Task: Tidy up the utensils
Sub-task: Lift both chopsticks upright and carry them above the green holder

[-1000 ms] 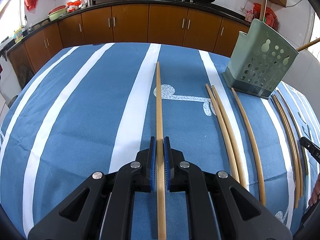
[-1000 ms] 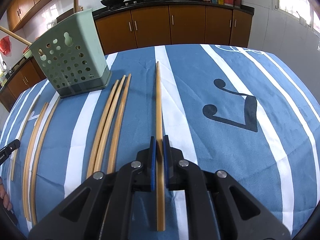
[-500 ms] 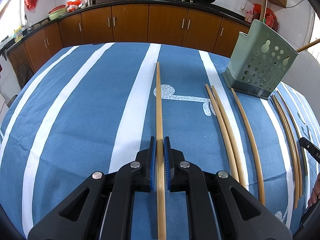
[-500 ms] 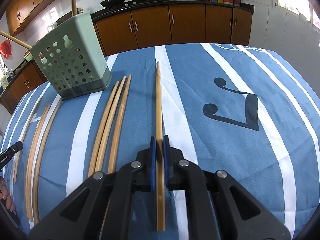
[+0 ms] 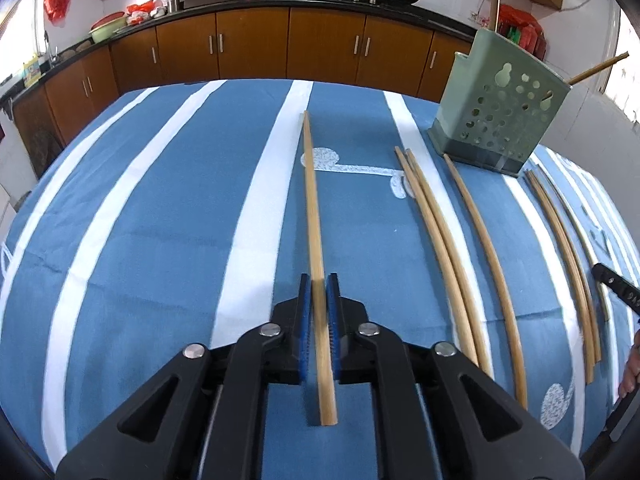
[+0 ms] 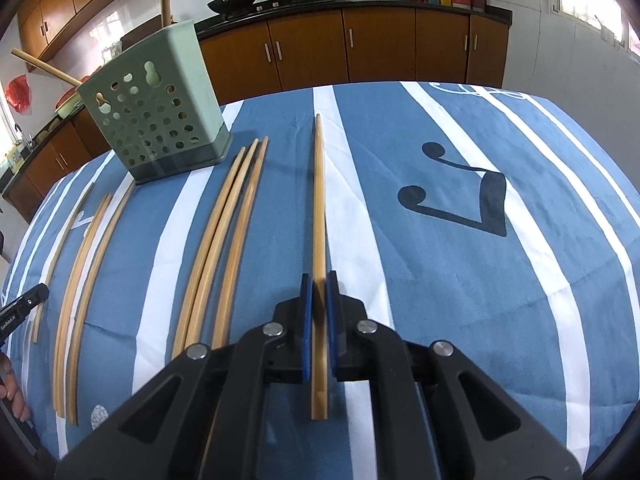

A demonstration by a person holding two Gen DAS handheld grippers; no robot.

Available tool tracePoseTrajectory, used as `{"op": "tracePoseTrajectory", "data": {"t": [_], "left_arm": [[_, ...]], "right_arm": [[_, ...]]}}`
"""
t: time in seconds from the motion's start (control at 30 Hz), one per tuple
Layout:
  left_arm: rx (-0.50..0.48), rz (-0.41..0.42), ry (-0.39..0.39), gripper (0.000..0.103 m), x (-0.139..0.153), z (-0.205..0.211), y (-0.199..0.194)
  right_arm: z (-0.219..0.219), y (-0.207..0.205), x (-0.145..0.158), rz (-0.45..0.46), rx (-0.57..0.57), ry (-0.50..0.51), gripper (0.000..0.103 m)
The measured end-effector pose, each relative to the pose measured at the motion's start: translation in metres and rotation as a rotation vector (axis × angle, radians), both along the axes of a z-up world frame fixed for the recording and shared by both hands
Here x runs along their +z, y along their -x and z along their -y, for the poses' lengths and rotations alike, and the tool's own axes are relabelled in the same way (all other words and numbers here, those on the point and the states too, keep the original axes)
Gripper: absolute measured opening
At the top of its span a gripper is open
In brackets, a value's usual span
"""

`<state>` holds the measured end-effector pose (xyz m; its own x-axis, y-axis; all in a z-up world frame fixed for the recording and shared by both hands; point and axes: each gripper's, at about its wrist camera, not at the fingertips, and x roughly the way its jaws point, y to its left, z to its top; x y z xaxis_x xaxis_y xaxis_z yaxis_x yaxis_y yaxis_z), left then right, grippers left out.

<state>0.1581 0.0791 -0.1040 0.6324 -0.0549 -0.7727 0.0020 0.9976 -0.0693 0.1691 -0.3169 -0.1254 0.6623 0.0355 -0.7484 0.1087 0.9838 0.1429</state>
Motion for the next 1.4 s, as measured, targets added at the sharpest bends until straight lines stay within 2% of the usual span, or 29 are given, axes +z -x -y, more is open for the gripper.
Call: {"op": "tracePoseTrajectory", "data": {"t": [0.13,0.5,0.63,0.93,1.17,1.4], "left_arm": [[0.002,0.032,0.015,0.007,0.014,-0.006,0.005],[0.026,0.273,0.076,0.007,0.094,-0.014,0.013],[0.031,0.337,0.090,0.007,0.116,-0.014,0.016],[0.015,0.384,0.087,0.007,0.136,-0.013,0.014],[-0.080,0.456,0.105,0.007,0.180,0.002,0.018],[-0.221,0.505,0.138,0.007,0.219,0.034,0.024]], "right_arm": [[0.006,0.011,0.021,0.078,-0.012,-0.012,0.008],[0.022,0.029,0.095,0.326,-0.057,-0.010,0.008],[0.023,0.033,0.113,0.392,-0.062,-0.011,0.008],[0.021,0.030,0.136,0.440,-0.052,0.000,0.008],[0.016,0.033,0.199,0.511,0.039,-0.074,0.008],[-0.007,0.036,0.249,0.529,0.203,-0.102,0.008]]}}
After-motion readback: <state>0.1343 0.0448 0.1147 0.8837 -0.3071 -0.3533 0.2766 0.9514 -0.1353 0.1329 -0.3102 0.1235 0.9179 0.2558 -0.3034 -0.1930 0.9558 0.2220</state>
